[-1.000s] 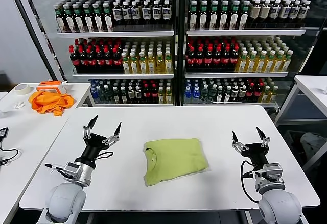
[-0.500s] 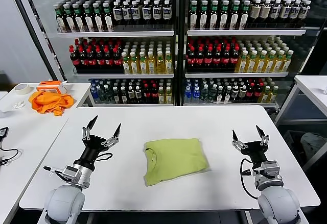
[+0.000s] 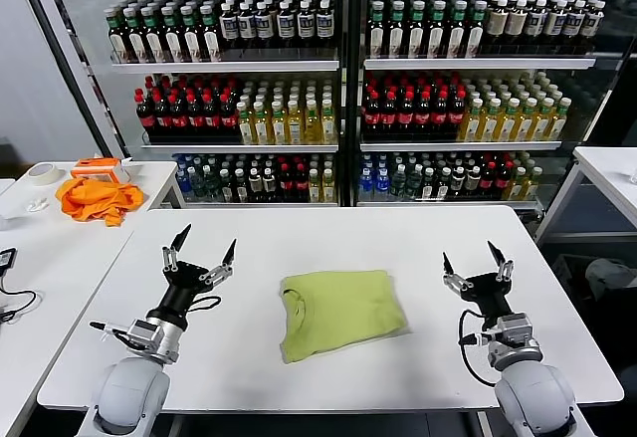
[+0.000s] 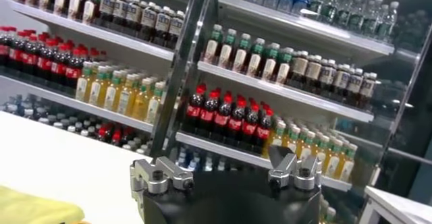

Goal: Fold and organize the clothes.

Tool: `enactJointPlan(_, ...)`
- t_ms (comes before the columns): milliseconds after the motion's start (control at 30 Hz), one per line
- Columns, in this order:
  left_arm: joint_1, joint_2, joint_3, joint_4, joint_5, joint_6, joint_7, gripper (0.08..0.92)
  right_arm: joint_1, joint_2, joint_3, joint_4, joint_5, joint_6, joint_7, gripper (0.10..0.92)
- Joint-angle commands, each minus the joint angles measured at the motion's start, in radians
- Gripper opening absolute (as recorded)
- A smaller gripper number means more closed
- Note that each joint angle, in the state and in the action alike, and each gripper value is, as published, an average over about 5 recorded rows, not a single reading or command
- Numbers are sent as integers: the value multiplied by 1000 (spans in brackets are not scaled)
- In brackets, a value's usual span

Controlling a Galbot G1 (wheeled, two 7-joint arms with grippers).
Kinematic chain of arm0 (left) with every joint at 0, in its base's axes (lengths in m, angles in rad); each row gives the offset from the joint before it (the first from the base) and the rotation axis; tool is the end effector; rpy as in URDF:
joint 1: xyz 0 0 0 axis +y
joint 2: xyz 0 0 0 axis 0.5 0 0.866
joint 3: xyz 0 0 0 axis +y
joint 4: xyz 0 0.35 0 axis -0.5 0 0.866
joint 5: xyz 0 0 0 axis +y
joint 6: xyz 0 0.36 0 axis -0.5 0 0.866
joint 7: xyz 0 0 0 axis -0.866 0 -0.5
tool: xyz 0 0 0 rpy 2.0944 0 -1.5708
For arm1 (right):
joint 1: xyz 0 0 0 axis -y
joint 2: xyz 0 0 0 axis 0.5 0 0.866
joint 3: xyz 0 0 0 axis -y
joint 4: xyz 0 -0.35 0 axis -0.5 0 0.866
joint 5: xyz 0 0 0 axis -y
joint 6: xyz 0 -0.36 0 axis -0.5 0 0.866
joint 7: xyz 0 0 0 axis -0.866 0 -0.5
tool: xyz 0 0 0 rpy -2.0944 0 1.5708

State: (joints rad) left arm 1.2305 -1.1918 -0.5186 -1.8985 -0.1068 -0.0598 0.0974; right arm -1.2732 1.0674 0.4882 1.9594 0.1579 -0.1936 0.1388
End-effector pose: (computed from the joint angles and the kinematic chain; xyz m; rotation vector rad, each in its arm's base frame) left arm 0.2954 0.0850 -0.2766 0.3132 2.9169 0.3923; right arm 0.2813 -0.0927 -0.2625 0.0417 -3.0647 0.5145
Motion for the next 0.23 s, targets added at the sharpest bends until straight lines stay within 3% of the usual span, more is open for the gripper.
enactJointPlan(33,-13,-2,7,8,10,6,-6,823,0,12,-20,1,-68,15,7,823)
enactJointPlan(233,-8,4,11,6,10,-3,2,823,-2,20,-12,-2,-80,24,10,823)
